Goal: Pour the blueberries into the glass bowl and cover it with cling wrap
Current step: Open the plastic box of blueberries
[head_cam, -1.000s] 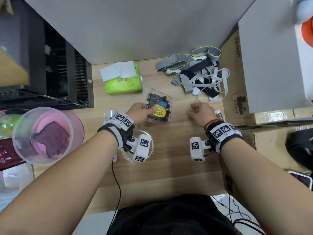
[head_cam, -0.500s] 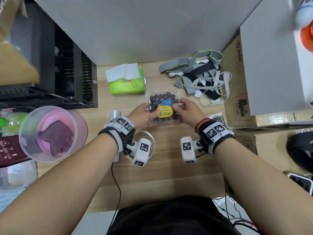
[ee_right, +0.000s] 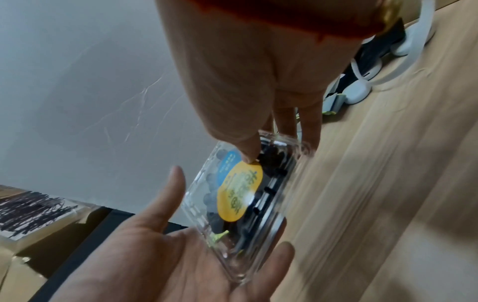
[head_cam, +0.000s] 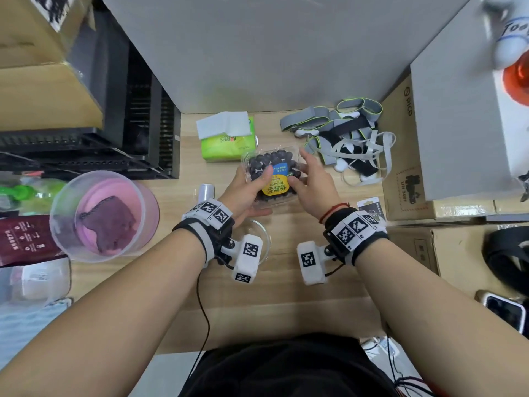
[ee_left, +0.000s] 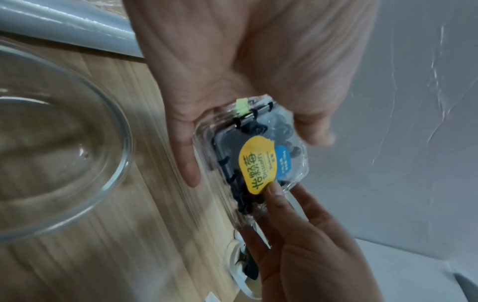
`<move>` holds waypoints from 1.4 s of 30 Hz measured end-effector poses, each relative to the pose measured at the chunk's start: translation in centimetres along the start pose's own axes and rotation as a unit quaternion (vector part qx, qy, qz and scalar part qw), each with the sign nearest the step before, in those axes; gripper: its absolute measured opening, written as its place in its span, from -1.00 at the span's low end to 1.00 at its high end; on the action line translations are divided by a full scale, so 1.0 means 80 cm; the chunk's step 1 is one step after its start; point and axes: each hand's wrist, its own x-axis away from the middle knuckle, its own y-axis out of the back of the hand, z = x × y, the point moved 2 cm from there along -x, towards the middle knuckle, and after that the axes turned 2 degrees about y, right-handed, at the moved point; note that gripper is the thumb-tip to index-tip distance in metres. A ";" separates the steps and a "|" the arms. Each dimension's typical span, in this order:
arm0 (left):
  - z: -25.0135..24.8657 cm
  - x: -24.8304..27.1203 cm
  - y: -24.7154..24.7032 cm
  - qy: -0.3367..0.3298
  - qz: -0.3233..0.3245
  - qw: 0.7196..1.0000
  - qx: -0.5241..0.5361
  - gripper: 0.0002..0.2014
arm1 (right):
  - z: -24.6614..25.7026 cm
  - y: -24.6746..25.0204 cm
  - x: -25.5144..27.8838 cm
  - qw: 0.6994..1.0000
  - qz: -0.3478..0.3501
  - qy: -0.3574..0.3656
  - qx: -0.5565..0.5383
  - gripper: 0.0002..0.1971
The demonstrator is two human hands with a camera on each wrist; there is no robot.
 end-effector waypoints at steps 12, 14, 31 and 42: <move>0.007 0.021 -0.009 0.050 0.085 0.988 0.119 -0.17 | 0.048 -0.017 0.021 0.998 0.040 -0.019 0.054 0.43; 0.011 0.021 -0.004 0.057 0.096 0.983 0.147 -0.21 | 0.052 -0.015 0.019 0.995 0.050 -0.015 0.085 0.41; 0.016 0.011 0.016 0.077 0.092 0.988 0.100 -0.36 | 0.063 0.010 0.016 0.970 0.156 -0.036 0.183 0.32; 0.009 0.000 0.005 0.074 0.119 0.972 0.191 -0.45 | 0.083 0.000 0.017 0.948 0.213 -0.047 0.231 0.19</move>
